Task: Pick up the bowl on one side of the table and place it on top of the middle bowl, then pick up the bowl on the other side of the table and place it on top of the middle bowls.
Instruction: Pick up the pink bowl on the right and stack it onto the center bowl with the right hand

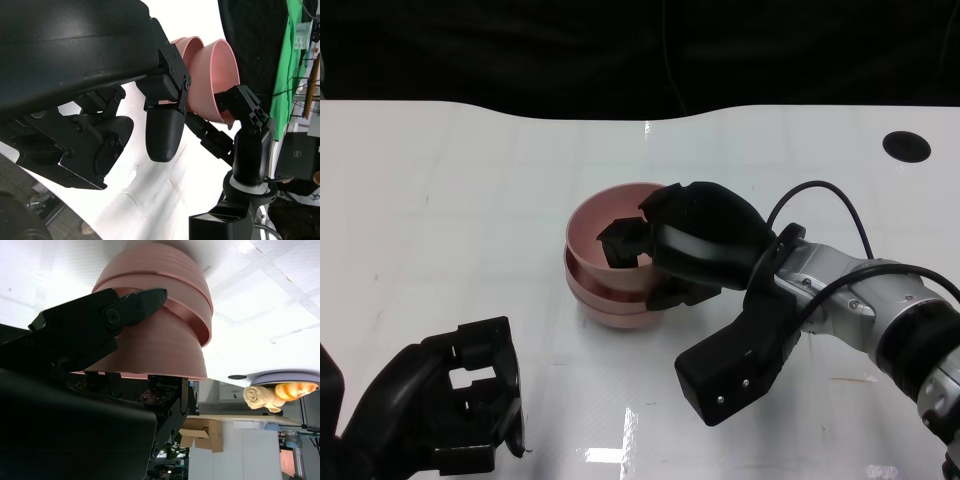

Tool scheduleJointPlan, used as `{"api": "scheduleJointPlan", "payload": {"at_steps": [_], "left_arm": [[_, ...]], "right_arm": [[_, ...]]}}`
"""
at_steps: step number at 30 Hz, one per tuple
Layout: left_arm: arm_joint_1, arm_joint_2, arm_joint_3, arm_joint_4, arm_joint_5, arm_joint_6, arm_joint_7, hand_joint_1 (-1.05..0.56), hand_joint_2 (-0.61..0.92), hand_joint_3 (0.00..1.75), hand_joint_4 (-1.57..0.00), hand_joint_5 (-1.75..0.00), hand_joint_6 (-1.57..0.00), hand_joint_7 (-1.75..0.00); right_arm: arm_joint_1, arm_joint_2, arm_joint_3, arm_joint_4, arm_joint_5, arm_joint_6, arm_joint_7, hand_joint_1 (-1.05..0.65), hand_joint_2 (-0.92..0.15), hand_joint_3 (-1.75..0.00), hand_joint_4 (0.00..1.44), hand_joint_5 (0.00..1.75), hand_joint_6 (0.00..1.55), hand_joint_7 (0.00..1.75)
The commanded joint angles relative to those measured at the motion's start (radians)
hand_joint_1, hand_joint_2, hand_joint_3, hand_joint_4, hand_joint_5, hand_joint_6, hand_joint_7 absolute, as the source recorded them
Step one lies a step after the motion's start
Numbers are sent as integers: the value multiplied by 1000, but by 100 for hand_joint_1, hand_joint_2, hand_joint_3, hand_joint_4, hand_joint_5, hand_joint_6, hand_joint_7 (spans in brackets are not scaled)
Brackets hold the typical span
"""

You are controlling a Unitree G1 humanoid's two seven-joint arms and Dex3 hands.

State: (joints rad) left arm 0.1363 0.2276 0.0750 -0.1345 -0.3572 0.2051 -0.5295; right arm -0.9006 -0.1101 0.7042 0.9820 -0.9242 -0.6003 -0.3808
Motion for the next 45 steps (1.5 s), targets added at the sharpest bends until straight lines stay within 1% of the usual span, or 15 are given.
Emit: {"api": "scheduleJointPlan", "payload": {"at_steps": [1, 3, 7, 9, 13, 16, 27, 35, 36, 38, 39, 40, 41, 42, 45], "left_arm": [[10, 7, -1, -9, 7, -2, 10, 20, 73, 124, -84, -175, -73, -175], [11, 8, -2, -14, 6, 5, 13, 20, 73, 123, -84, -175, -73, -175], [11, 11, -4, -18, 4, 9, 12, 20, 74, 124, -84, -175, -73, -175], [11, 11, -5, -17, 9, 5, 14, 20, 73, 124, -84, -175, -73, -175], [12, 15, -8, -32, 12, 30, 26, 19, 73, 123, -83, -175, -72, -175], [11, 15, -9, -28, 18, 13, 19, 21, 74, 123, -83, -175, -71, -175], [9, 16, -7, -26, 13, 34, 23, 20, 75, 120, -82, -175, -72, -175], [9, 15, -11, -32, 22, 33, 29, 22, 76, 120, -82, -175, -72, -175], [8, 15, -10, -31, 21, 35, 29, 22, 76, 120, -82, -175, -72, -175], [7, 14, -9, -30, 19, 38, 28, 22, 76, 121, -82, -175, -72, -175], [6, 13, -9, -27, 17, 37, 25, 22, 76, 121, -82, -175, -72, -175], [5, 12, -8, -24, 16, 33, 22, 22, 76, 121, -82, -175, -72, -175], [5, 13, -8, -25, 16, 35, 23, 22, 76, 122, -83, -175, -72, -175], [5, 15, -10, -28, 19, 37, 24, 22, 75, 123, -83, -175, -72, -175], [6, 20, -10, -34, 22, 49, 27, 21, 75, 123, -82, -175, -71, -175]], "right_arm": [[-28, 3, 7, 10, -2, 3, -14, -26, -91, -4, 86, 175, 66, 139], [-28, 4, 9, 12, -1, 3, -9, -25, -92, -4, 86, 175, 68, 128], [-27, 9, 13, 21, -1, 0, -16, -26, -92, -10, 88, 175, 61, 153], [-25, 11, 16, 25, -4, -1, -32, -25, -91, -7, 89, 175, 65, 139], [-23, 18, 23, 36, -12, 5, -62, -25, -90, -5, 90, 175, 68, 135], [-23, 23, 33, 48, -23, 8, -98, -24, -91, -6, 89, 175, 58, 163], [-29, 34, 46, 54, -38, 31, -121, -25, -92, -6, 88, 175, 63, 145], [-22, 39, 55, 66, -52, 41, -187, -24, -88, -2, 87, 175, 65, 150], [-21, 35, 59, 66, -56, 48, -186, -32, -90, -6, 80, 168, 63, 135], [-20, 28, 64, 64, -59, 57, -168, -42, -92, -13, 78, 131, 68, 86], [-18, 22, 63, 58, -54, 60, -142, -45, -92, -14, 79, 120, 70, 72], [-16, 16, 59, 55, -46, 58, -112, -60, -92, -25, 56, 67, 55, 34], [-15, 13, 54, 55, -36, 53, -82, -68, -92, -30, 44, 39, 45, 18], [-13, 12, 49, 58, -26, 52, -56, -79, -92, -39, 23, 16, 27, 7], [-11, 10, 47, 62, -19, 56, -24, -93, -92, -56, 2, 2, 3, 1]]}}
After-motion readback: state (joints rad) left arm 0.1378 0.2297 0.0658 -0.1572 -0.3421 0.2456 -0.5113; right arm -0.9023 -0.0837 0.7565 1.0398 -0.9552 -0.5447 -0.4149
